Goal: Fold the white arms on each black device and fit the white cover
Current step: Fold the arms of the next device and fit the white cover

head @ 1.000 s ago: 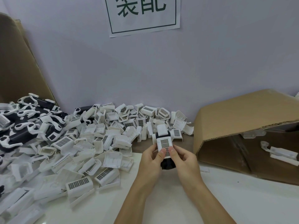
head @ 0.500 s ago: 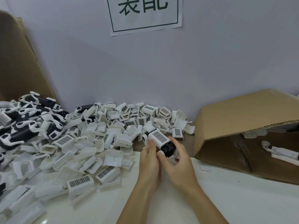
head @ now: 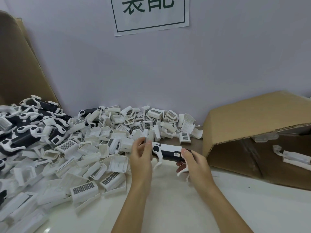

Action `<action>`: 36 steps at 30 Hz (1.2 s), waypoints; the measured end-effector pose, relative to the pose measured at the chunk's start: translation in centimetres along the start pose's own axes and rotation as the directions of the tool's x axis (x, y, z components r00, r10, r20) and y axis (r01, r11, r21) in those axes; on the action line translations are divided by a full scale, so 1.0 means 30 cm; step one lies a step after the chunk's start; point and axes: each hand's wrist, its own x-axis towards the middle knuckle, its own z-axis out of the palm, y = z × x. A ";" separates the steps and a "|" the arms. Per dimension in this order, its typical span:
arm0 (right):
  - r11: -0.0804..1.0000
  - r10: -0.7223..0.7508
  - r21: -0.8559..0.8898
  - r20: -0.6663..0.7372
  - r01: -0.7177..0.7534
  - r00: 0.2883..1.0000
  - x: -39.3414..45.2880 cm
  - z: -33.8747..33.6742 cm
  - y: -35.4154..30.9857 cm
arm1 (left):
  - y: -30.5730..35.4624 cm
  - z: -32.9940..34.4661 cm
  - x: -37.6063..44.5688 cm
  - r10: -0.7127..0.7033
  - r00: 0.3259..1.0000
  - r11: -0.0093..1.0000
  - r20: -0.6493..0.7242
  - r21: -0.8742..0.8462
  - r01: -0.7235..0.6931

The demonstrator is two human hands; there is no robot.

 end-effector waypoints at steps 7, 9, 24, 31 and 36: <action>0.999 0.051 0.006 0.066 -0.052 0.997 -0.006 -0.011 -0.012 | 0.007 -0.002 -0.007 -0.147 0.974 0.977 0.172 -0.127 0.170; 0.998 0.053 0.028 0.074 -0.055 0.996 -0.009 -0.007 -0.020 | 0.010 -0.008 -0.004 -0.130 0.973 0.979 0.189 -0.131 0.156; 0.892 0.047 0.414 0.310 -0.179 0.949 -0.032 -0.021 -0.046 | 0.001 -0.040 -0.001 -0.106 0.978 0.988 0.181 -0.090 0.124; 0.938 0.110 0.292 0.254 -0.185 0.961 -0.022 -0.014 -0.027 | 0.002 -0.033 -0.004 -0.117 0.975 0.988 0.189 -0.074 0.133; 0.758 0.292 0.512 0.288 -0.404 0.912 -0.011 -0.014 -0.049 | 0.008 -0.027 0.005 -0.144 0.963 0.971 0.228 -0.153 0.181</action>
